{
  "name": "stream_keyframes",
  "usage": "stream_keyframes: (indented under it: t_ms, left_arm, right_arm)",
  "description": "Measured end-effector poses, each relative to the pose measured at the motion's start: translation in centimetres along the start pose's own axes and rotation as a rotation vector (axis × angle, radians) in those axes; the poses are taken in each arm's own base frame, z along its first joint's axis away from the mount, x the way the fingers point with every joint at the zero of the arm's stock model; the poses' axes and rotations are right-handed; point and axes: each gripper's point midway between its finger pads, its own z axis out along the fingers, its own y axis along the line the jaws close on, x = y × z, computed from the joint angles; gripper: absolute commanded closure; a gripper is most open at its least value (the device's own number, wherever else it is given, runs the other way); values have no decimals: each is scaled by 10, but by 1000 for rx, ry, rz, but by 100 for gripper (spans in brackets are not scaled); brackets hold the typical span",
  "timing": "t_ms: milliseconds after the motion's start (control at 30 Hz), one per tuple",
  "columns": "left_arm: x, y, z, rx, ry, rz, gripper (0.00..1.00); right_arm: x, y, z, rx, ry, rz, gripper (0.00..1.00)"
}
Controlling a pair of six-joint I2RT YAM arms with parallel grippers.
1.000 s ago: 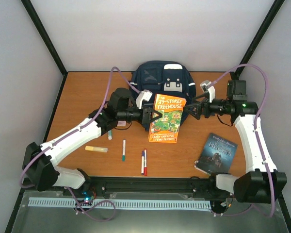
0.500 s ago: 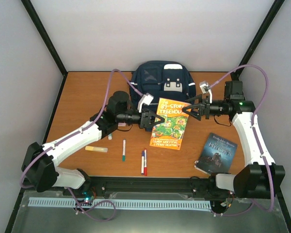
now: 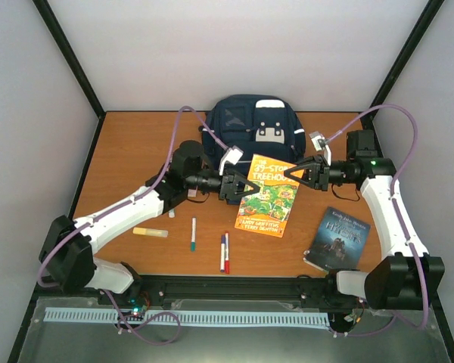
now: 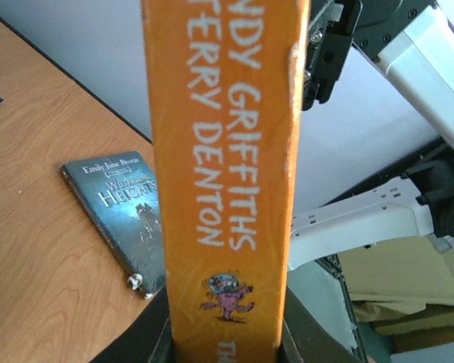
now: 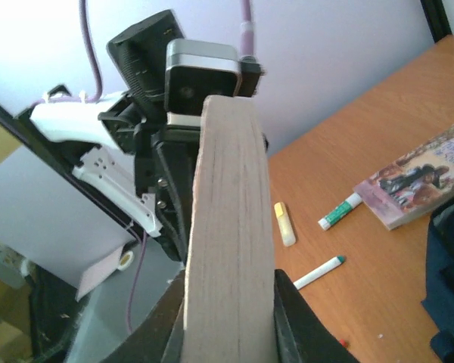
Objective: Pack the student bag
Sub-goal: Pick up the book from the center of the board.
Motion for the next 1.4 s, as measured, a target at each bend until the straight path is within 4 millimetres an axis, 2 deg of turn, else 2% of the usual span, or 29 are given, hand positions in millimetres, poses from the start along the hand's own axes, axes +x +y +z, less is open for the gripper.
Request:
stream_keyframes:
  t_ms: [33,67,100,167,267,400,533,800,1100,1167,1200,1233,1300,1400]
  left_arm:
    - [0,1,0,-1,1,-1,77]
    - [0,2,0,3,2,3,50]
    - [-1,3,0,3,3,5,39]
    - [-1,4,1,11,8,11,29]
    - [4,10,5,22,31,-2,26]
    - [15,21,11,25,64,-35,29]
    - [25,22,9,35,82,-47,34]
    - [40,15,-2,38,84,-32,60]
    - [45,16,-2,47,84,-41,77]
    - [44,13,-2,61,83,-32,85]
    - [44,13,-2,65,82,-30,91]
    - [44,12,-2,67,83,-32,98]
    - [44,13,-2,67,81,-34,99]
    - [44,17,-1,48,64,-60,99]
  right_arm:
    - [0,2,0,-3,-1,3,97]
    - [0,4,0,-2,-1,1,97]
    - [-1,5,0,-1,-1,-1,97]
    - [-1,6,-1,-1,-2,-5,97]
    - [-3,8,-1,-1,-3,-9,97]
    - [-15,11,-4,5,-10,-33,97]
    - [-26,11,-6,8,-16,-49,97]
    - [-27,0,-8,28,-15,-20,97]
    - [-27,-4,-9,46,-11,-5,97]
    - [-27,-5,-9,52,-12,6,97]
    - [-27,-5,-9,53,-12,9,95]
    - [-27,-5,-9,54,-13,8,83]
    - [-26,-5,-9,54,-13,10,57]
    - [-22,-9,-9,54,-15,22,37]
